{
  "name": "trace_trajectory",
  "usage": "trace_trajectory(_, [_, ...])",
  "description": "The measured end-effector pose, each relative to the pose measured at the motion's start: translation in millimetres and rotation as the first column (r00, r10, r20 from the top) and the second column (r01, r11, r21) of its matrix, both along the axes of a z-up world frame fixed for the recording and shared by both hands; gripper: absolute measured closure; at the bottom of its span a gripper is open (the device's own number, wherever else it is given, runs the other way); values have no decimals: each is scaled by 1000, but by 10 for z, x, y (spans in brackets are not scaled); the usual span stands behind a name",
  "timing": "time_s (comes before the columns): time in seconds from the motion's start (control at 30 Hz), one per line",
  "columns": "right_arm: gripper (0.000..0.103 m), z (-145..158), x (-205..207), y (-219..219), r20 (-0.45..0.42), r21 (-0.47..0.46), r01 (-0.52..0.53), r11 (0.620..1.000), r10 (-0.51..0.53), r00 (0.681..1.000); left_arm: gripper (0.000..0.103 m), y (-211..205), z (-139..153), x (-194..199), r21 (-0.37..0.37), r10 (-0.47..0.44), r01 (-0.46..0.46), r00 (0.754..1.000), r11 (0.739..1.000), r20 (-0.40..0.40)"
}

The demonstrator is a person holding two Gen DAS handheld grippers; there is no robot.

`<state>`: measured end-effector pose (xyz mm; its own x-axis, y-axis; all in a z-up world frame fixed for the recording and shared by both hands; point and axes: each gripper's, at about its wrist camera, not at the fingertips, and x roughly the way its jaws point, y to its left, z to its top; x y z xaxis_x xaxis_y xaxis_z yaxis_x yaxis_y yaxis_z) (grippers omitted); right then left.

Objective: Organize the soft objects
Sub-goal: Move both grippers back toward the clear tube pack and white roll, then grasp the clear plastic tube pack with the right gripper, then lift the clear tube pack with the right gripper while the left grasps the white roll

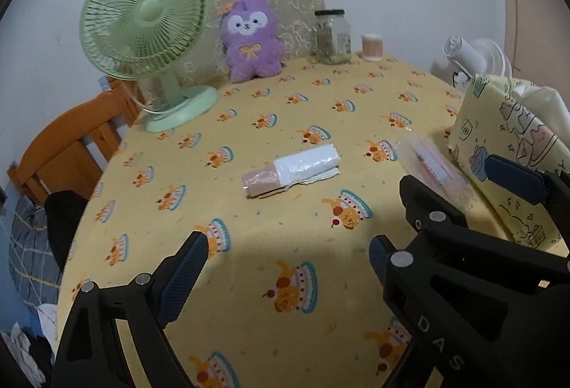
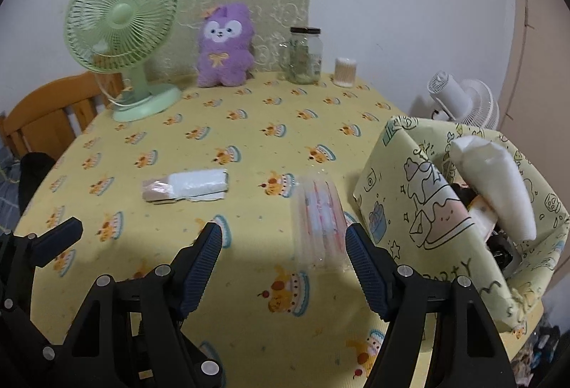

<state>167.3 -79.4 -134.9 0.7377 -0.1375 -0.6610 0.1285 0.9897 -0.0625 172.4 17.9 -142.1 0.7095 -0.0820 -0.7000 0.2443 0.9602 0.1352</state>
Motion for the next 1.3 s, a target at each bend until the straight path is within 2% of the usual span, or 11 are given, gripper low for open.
trace_trajectory(0.3, [28,-191,263,-97,-62,-13,72,997,-72,995,11,-56,-159,231,20,-30,32,996,999,-79])
trace_trajectory(0.53, [40,-339,415,-181,-154,14,77,997,-74,985,11,-80,-216,329,16,-33,35,993,999,-111])
trace_trajectory(0.6, [45,-343,429,-184,-155,3,69,998,-68,986,11,-80,-226,342,14,-31,33,993,999,-116])
trace_trajectory(0.67, [55,-353,448,-182,-159,-9,63,998,-64,985,11,-79,-235,353,14,-29,31,992,999,-119])
trace_trajectory(0.8, [69,-356,473,-189,-161,-7,48,999,-49,986,11,-73,-233,376,17,-29,31,992,999,-119])
trace_trajectory(0.87, [82,-338,487,-181,-150,-4,35,999,-36,988,11,-77,-221,409,23,-30,33,992,999,-121])
trace_trajectory(0.97, [85,-305,497,-172,-133,17,1,1000,1,991,11,-77,-192,404,33,-43,46,995,998,-95])
trace_trajectory(1.13, [88,-235,491,-137,-103,47,-56,997,61,993,11,-67,-167,474,32,-43,46,994,998,-100])
trace_trajectory(1.3, [88,-161,510,-135,-79,85,-96,992,103,992,11,-119,-102,555,85,-88,93,994,992,-65])
